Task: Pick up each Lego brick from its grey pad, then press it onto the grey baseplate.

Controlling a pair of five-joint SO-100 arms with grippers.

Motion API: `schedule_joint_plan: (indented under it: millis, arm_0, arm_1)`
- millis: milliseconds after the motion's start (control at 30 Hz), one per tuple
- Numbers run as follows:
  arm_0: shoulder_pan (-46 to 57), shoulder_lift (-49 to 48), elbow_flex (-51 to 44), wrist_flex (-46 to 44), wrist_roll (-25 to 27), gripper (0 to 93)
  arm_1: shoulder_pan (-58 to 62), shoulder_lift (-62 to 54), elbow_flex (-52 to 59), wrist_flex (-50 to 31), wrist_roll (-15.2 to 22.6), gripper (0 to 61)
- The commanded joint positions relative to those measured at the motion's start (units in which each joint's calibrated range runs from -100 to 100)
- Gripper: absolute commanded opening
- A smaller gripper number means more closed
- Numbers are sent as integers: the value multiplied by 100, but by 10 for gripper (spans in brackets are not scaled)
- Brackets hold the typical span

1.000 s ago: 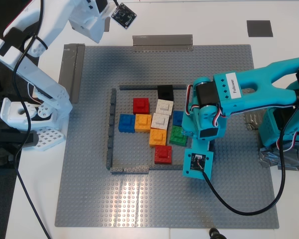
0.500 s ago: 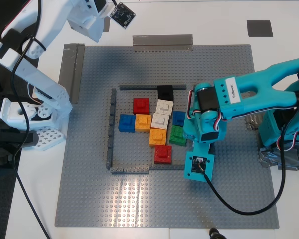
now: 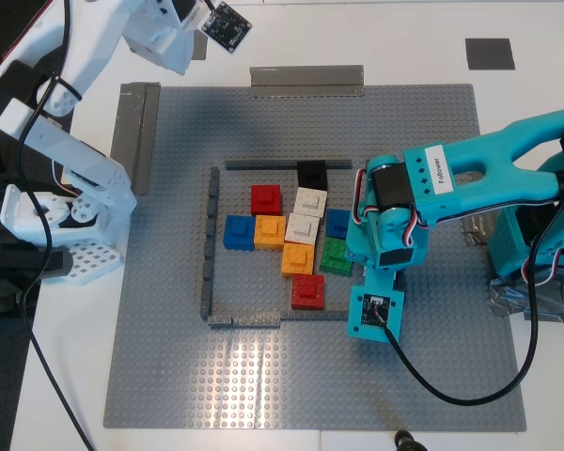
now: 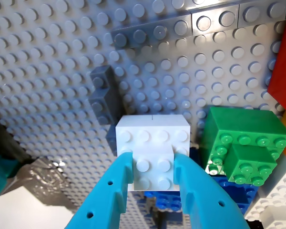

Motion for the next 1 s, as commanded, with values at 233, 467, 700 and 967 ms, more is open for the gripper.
schedule_joint_plan:
  millis: [233,467,700,967]
  arm_0:
    - [20,-13,-299,157,-2,0]
    - [20,-4,-552,328,2,0]
    - [-2,4,-588,311,-12,0]
    - [-38,4,-579,271,-12,0]
  arm_1:
    - [149,-496,-34,89,59,2]
    - [236,-616,-7,122,103,2]
    - [309,-685,-7,163,152,2]
    - [382,-891,156,195,181,2]
